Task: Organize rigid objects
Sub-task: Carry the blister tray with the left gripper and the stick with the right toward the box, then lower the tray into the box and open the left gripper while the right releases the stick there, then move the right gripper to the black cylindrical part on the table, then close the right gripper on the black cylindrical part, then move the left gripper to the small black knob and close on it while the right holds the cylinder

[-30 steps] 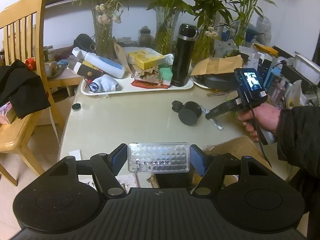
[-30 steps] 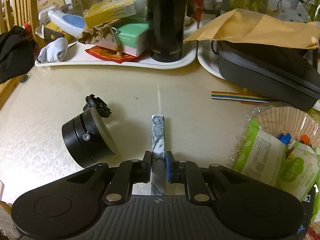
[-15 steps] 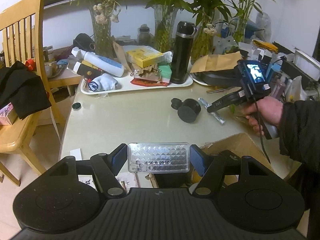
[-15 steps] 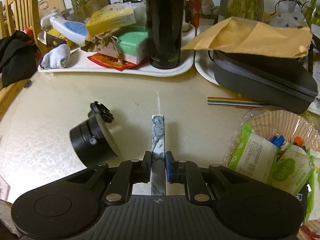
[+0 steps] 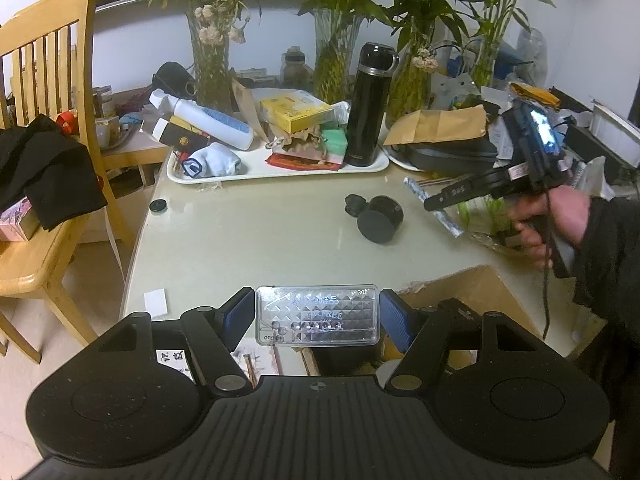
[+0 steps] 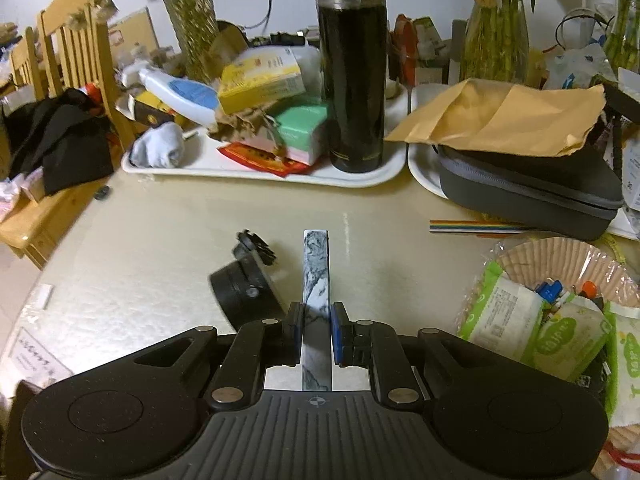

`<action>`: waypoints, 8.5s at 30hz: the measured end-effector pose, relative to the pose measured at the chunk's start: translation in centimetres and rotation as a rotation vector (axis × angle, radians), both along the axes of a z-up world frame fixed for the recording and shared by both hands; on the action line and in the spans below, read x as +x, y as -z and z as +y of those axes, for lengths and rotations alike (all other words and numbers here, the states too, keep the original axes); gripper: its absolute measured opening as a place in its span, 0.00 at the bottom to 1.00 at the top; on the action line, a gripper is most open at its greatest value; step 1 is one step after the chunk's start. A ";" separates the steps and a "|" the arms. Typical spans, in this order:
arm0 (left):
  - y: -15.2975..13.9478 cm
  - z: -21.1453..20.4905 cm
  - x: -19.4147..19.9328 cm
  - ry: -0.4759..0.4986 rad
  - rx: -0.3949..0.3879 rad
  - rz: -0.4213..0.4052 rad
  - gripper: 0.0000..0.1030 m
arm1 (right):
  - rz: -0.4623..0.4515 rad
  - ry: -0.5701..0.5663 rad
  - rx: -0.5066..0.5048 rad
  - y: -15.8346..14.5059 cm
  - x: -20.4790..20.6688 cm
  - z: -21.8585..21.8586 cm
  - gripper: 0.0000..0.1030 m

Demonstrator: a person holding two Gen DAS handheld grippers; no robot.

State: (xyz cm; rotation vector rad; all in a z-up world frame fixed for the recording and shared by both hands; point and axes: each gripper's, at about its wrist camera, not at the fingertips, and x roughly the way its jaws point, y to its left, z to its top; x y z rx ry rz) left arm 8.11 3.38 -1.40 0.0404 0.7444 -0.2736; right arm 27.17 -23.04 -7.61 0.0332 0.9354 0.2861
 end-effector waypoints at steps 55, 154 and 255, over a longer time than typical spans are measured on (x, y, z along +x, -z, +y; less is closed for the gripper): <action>0.6 -4.4 -2.2 0.021 0.059 0.031 0.73 | -0.036 -0.065 0.207 -5.1 -16.7 -0.4 0.16; 1.6 -4.5 0.2 0.051 0.059 0.024 0.73 | -0.038 -0.200 -0.042 -1.6 -7.4 3.4 0.99; 3.9 -9.7 13.5 0.093 0.022 0.007 0.72 | 0.016 -0.063 0.052 -4.7 -8.8 -4.9 0.42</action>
